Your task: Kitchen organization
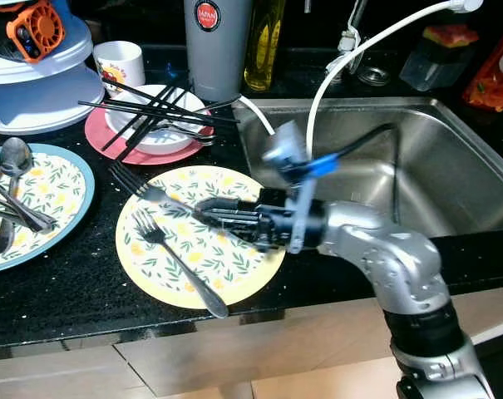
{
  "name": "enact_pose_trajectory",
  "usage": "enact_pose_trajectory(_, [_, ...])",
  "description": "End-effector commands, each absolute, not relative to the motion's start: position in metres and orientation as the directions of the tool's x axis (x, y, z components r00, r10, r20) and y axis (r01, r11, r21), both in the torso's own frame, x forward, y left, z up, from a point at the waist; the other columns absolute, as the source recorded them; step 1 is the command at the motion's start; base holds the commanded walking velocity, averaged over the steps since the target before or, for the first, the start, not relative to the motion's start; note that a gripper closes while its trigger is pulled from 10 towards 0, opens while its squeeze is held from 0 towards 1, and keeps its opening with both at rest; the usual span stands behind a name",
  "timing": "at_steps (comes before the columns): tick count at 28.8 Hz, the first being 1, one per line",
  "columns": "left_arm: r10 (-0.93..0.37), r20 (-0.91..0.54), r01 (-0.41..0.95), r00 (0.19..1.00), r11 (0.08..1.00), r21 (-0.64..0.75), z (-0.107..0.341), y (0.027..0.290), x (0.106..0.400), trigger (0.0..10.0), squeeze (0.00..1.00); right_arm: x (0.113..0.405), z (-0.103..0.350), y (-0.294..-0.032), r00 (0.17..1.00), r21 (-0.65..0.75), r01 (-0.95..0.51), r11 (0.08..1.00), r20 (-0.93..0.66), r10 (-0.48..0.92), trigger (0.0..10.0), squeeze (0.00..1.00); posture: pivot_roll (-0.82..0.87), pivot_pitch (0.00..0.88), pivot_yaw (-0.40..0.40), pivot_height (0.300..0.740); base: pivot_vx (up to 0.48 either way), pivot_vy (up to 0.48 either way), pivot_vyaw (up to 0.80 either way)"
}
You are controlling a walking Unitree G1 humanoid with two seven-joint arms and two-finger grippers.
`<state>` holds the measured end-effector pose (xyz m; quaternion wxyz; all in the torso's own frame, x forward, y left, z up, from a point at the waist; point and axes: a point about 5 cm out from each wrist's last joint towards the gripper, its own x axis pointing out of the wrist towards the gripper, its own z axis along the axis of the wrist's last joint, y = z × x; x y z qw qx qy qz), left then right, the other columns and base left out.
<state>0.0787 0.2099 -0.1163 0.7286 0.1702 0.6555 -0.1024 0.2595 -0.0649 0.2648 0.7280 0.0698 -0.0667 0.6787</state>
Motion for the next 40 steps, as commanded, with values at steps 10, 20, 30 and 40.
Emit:
enact_pose_trajectory(10, [0.085,-0.991,0.381,0.099,0.917,0.117,-0.118,0.211,0.069,10.0,0.00,0.261,0.309,-0.101,0.048,0.020,-0.999,0.046,0.640,0.767,10.0,0.00,0.07,0.092,-0.080,0.740,0.000,0.000,0.00])
enact_pose_trajectory(20, [0.083,-0.992,0.385,0.098,0.916,0.114,-0.118,0.210,0.068,10.0,0.00,0.288,0.312,-0.130,0.293,0.185,-0.955,0.230,0.694,0.657,10.0,0.00,0.07,0.096,-0.075,0.740,0.000,0.000,-0.34])
enact_pose_trajectory(30, [0.083,-0.992,0.389,0.098,0.914,0.115,-0.118,0.210,0.068,10.0,0.00,0.324,0.291,-0.138,0.610,0.328,-0.790,0.518,0.516,0.602,10.0,0.00,0.06,0.096,-0.067,0.740,0.000,0.000,-0.63])
enact_pose_trajectory(40, [0.083,-0.992,0.392,0.098,0.913,0.115,-0.118,0.210,0.068,10.0,0.00,0.355,0.251,-0.125,0.813,0.155,-0.580,0.800,0.163,0.558,10.0,0.00,0.06,0.104,-0.068,0.740,0.000,0.000,0.00])
